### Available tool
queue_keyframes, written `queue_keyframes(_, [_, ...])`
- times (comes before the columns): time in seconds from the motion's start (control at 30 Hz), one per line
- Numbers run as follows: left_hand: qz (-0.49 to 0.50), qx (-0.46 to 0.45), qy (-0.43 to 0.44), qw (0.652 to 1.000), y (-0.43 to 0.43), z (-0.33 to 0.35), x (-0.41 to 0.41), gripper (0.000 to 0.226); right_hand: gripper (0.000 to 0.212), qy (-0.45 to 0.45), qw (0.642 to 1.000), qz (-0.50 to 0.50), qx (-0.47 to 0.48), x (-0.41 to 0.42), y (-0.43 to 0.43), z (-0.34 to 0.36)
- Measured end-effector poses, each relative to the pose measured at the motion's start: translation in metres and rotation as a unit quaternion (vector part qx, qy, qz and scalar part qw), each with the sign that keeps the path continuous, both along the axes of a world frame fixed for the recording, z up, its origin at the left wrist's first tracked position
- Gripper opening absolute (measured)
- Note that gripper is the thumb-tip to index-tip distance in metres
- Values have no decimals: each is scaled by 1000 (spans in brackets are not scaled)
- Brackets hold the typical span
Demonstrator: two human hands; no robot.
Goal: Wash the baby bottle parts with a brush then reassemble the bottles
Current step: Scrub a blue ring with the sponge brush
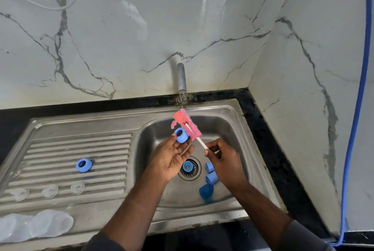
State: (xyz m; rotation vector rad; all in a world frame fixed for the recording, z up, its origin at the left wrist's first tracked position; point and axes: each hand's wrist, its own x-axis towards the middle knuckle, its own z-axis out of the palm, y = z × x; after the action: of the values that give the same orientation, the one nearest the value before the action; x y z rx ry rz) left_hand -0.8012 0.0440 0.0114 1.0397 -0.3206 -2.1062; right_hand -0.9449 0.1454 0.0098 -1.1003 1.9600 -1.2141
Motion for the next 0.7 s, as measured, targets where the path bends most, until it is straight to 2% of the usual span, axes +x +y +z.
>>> queue_keyframes(0.1, [6, 10, -42, 999, 2, 1, -6, 22, 8, 2, 1000, 7, -1, 0, 0, 1])
queue_keyframes(0.23, [36, 28, 23, 999, 2, 1, -7, 17, 10, -7, 1000, 12, -8, -4, 7, -2])
queue_keyframes(0.3, [21, -4, 43, 999, 4, 0, -4, 17, 12, -12, 1000, 19, -6, -7, 7, -3])
queue_keyframes(0.4, [-23, -85, 8, 996, 6, -3, -4, 31, 16, -17, 999, 34, -2, -9, 9, -4])
queue_keyframes(0.47, [-15, -90, -4, 996, 5, -8, -2, 35, 21, -9, 999, 31, -10, -11, 11, -3])
queue_keyframes(0.57, [-5, -94, 2, 996, 5, -10, 7, 28, 32, -16, 999, 20, -30, -18, 14, 1])
queue_keyframes(0.63, [1, -148, -62, 987, 5, -11, 13, 30, 34, -10, 999, 27, -28, -20, 16, 2])
queue_keyframes(0.7, [8, -241, -195, 951, 3, -11, 17, 31, 32, -1, 999, 41, -29, -20, 19, 3])
